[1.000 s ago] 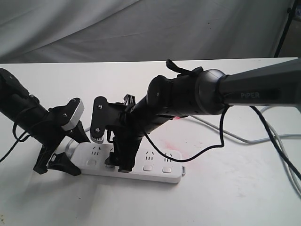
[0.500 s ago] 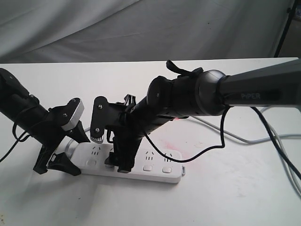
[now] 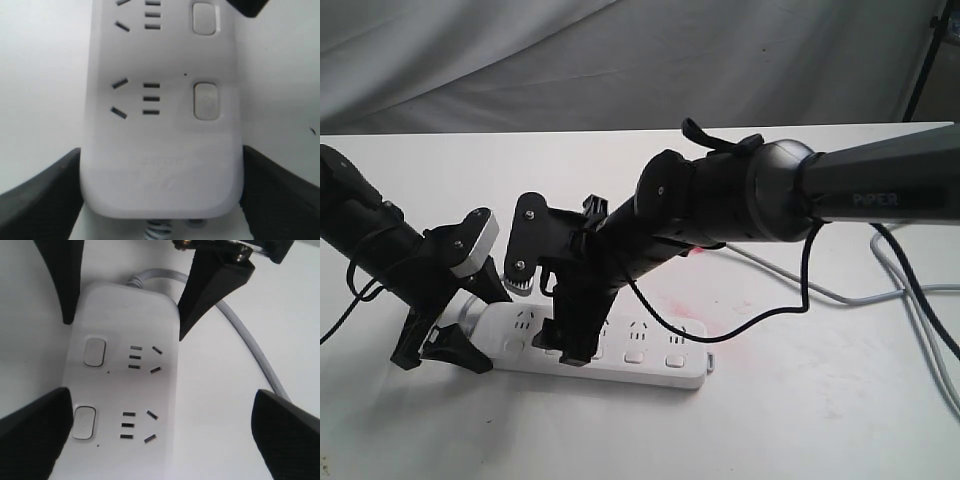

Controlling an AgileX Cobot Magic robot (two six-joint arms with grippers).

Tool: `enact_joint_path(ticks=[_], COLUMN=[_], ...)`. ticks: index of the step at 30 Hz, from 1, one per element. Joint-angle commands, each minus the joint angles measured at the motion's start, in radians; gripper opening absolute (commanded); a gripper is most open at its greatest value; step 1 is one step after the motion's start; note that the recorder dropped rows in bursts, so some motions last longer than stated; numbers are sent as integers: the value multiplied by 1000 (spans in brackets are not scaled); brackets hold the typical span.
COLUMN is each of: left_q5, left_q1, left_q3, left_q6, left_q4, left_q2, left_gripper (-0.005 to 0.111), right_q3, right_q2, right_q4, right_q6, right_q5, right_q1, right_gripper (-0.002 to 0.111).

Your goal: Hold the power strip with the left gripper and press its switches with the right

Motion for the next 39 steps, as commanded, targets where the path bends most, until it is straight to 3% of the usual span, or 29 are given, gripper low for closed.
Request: enact_joint_path(ticks=[1, 15, 27, 39], left_q5=[-3, -3, -3, -3], left_q1=[-6, -6, -6, -6], left_q3=[5, 5, 5, 5], left_q6=[0, 0, 0, 0], left_q4=[-7, -7, -7, -7], left_q2=[-2, -2, -2, -2], left_gripper=[0, 0, 0, 0], right_q3=[4, 4, 4, 4], right_q2=[-12, -12, -12, -12], right_q4=[3, -8, -139, -149], right_q6=[-10, -6, 104, 112], right_q5=[2, 108, 140, 116], right_q1=[1, -82, -86, -86], right_gripper=[88, 88, 88, 88])
